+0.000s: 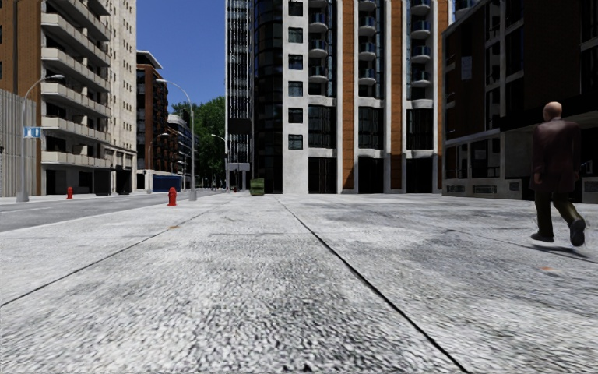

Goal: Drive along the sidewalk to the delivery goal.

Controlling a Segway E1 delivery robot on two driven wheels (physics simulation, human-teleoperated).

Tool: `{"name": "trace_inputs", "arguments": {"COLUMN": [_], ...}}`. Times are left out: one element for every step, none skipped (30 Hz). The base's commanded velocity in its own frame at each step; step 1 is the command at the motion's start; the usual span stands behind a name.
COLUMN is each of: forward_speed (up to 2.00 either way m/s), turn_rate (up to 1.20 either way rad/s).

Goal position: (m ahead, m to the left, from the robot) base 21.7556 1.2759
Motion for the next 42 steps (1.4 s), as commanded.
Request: {"name": "trace_inputs", "arguments": {"forward_speed": [2.00,2.00,2.00,2.00,2.00,2.00,2.00,2.00,2.00,2.00,2.00,2.00,2.00,2.00,2.00,2.00,2.00,2.00,2.00,2.00,2.00,2.00,2.00,2.00,2.00,2.00,2.00,2.00,2.00,2.00,2.00,2.00,2.00,2.00,2.00,2.00,2.00,2.00,2.00,2.00,2.00,2.00], "turn_rate": [0.00,0.00,0.00,0.00,0.00,0.00,0.00,0.00,0.00,0.00,0.00,0.00,0.00,0.00,0.00,0.00,0.00,0.00,0.00,0.00,0.00,0.00,0.00,0.00,0.00,0.00,0.00,0.00,0.00,0.00,0.00,0.00,0.00,0.00,0.00,0.00,0.00,0.00,0.00,0.00,0.00,0.00]}}
